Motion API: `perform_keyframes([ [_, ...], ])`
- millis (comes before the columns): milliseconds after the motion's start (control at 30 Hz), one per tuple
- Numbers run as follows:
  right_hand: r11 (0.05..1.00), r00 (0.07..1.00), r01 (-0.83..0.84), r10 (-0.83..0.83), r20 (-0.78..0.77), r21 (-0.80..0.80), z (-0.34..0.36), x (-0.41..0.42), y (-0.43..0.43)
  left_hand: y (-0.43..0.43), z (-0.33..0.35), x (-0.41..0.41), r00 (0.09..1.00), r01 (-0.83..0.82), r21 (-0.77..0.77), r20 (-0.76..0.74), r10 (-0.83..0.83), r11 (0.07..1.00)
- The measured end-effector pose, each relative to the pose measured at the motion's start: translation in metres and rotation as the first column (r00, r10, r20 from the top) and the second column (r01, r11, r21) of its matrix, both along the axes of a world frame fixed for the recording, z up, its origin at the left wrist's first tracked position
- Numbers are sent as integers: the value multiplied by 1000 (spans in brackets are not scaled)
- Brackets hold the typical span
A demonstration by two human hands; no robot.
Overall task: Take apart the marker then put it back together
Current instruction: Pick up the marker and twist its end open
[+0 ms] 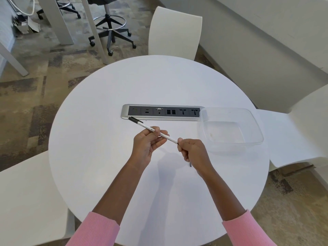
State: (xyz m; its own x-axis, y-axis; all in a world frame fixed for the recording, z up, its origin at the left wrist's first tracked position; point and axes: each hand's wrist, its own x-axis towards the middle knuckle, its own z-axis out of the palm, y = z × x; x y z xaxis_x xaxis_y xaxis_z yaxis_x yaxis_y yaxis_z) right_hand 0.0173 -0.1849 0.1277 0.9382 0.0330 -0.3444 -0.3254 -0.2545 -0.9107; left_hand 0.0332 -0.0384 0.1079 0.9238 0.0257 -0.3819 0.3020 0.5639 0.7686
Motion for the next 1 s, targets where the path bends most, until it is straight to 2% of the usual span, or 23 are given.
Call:
perform_keyframes([
  [67,994,992,22,-8,-125,111,0,2,-1,-3,0,-1,1000,1,3,-5,-1,1000],
  [100,996,991,15,-3,-136,90,0,2,-2,-4,-1,-1,1000,0,4,-9,0,1000],
  [200,984,998,-7,19,64,-176,-3,-2,-3,-4,-1,0,999,-33,0,-25,33,999],
  [300,941,939,28,92,333,-338,-6,-6,-2,-2,-1,3,998,-54,3,-31,54,999],
  [433,863,854,81,198,480,-500,-10,-8,3,-4,-1,2,999,-42,-2,-28,42,999],
  [567,803,805,139,249,538,-579,-9,-8,4,-5,0,0,999,-30,-7,-14,30,1000],
  [700,775,801,105,306,515,-623,-6,-7,5,-4,1,2,1000,-25,7,-8,25,1000],
  [800,792,851,29,300,430,-610,-5,-6,5,-3,1,3,1000,-9,21,-3,10,1000],
  [933,925,962,-48,145,231,-378,-3,-5,0,-3,-1,2,1000,18,46,-12,-18,999],
  [1000,963,989,-62,95,117,-262,-2,-3,-1,-4,-3,1,999,25,51,-21,-24,998],
])
